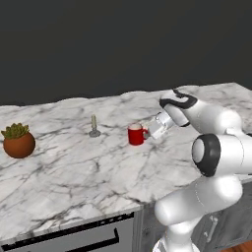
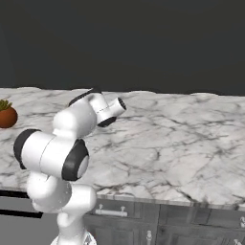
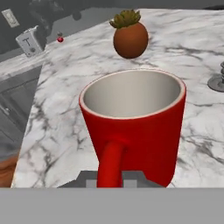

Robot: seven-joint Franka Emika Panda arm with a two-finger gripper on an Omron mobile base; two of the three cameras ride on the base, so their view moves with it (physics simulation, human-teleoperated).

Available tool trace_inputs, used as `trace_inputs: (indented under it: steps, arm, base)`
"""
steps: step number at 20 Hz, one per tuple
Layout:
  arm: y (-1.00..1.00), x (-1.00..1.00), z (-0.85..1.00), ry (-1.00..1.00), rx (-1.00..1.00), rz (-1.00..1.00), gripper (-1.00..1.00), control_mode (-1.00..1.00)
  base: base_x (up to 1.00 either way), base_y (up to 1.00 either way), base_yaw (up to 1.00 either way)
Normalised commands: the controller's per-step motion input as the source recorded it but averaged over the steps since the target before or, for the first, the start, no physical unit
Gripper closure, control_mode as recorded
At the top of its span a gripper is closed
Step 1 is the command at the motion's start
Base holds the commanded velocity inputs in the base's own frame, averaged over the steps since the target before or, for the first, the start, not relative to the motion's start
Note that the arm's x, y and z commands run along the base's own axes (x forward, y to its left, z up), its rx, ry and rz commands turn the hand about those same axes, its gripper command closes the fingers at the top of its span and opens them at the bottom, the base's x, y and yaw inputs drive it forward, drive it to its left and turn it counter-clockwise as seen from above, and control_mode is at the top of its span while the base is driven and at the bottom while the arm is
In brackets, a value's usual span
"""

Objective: Open the cabinet directly in front. Then move the wine and the mug to the dining counter with the candle on it.

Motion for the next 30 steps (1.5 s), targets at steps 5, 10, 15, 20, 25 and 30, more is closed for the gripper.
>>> trace_inputs:
  steps: [5, 10, 15, 20, 25, 30]
  arm:
    - [0.16, 0.69, -0.42, 0.05, 0.11, 0.00, 1.00, -1.00]
    - [0.00, 0.24, -0.27, 0.00, 0.11, -0.01, 1.00, -1.00]
    - [0.03, 0.11, -0.01, 0.00, 0.00, 0.00, 1.00, -1.00]
    - [0.29, 0.64, -0.14, 0.00, -0.01, -0.03, 1.00, -1.00]
    - [0.46, 0.69, -0.30, 0.00, -0.01, -0.04, 1.00, -1.00]
    - [0.54, 0.55, -0.40, 0.00, -0.05, -0.05, 1.00, -1.00]
  base:
    - [0.00, 0.00, 0.00]
    - [0.00, 0.00, 0.00]
    - [0.00, 0.00, 0.00]
    - [0.00, 0.00, 0.00]
    - [0.00, 0.00, 0.00]
    - [0.00, 0.00, 0.00]
